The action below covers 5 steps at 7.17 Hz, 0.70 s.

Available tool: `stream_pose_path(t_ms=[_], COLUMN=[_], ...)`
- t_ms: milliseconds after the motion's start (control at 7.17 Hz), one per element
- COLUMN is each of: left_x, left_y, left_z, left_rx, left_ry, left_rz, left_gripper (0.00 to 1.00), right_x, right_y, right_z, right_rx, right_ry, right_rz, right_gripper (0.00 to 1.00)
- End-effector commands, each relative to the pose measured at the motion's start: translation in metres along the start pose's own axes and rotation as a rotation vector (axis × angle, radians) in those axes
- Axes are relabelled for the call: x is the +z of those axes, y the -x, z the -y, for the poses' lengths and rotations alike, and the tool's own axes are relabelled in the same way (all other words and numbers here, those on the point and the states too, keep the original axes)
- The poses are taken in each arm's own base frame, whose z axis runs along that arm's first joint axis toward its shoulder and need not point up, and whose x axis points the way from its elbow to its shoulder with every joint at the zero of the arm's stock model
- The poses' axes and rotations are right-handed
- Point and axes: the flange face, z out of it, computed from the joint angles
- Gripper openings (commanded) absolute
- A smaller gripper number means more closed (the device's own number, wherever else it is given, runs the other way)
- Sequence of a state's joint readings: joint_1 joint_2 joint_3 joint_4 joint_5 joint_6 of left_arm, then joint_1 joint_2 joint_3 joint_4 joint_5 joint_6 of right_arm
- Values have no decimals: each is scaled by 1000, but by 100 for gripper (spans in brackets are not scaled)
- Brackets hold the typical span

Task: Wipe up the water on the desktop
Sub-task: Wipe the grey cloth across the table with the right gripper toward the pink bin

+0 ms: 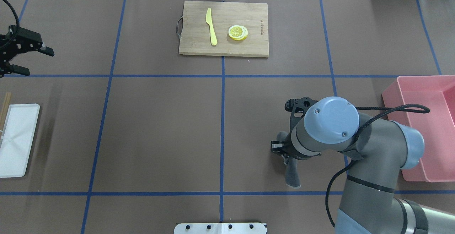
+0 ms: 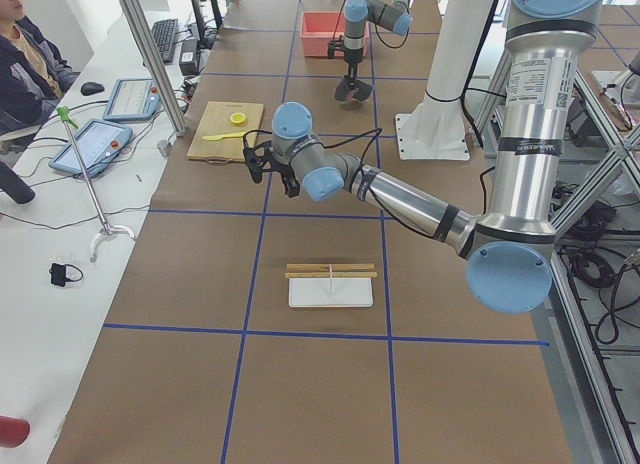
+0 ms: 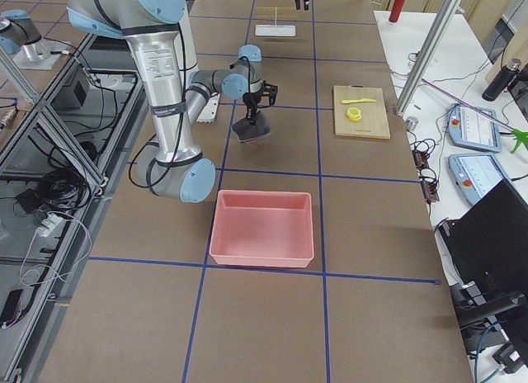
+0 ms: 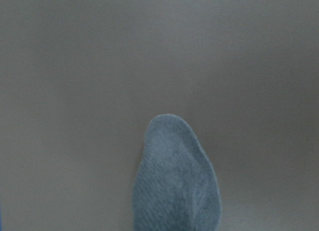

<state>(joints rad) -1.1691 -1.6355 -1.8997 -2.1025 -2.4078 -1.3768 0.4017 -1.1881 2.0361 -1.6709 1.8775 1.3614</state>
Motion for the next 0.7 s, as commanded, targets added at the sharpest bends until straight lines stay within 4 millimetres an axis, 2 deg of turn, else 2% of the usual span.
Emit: stream_pose_path(t_ms=[0, 139, 279, 418, 558], left_x=[-2, -2, -4, -6, -8], left_y=[6, 6, 8, 12, 14], left_z=[5, 6, 8, 14, 17], left_rx=[-1, -4, -9, -18, -25], left_ry=[2, 1, -4, -13, -19], left_rz=[2, 4, 4, 6, 6], left_gripper=[97, 97, 97, 97, 97], right_x=[-9, 0, 16, 8, 1], right_y=[71, 88, 93, 75, 23], right_z=[-10, -8, -3, 16, 53], right_rx=[-41, -47, -3, 17, 80], right_ry=[40, 44, 51, 113, 181], right_rz=[78, 146, 218, 235, 219], right_gripper=[0, 0, 0, 0, 0])
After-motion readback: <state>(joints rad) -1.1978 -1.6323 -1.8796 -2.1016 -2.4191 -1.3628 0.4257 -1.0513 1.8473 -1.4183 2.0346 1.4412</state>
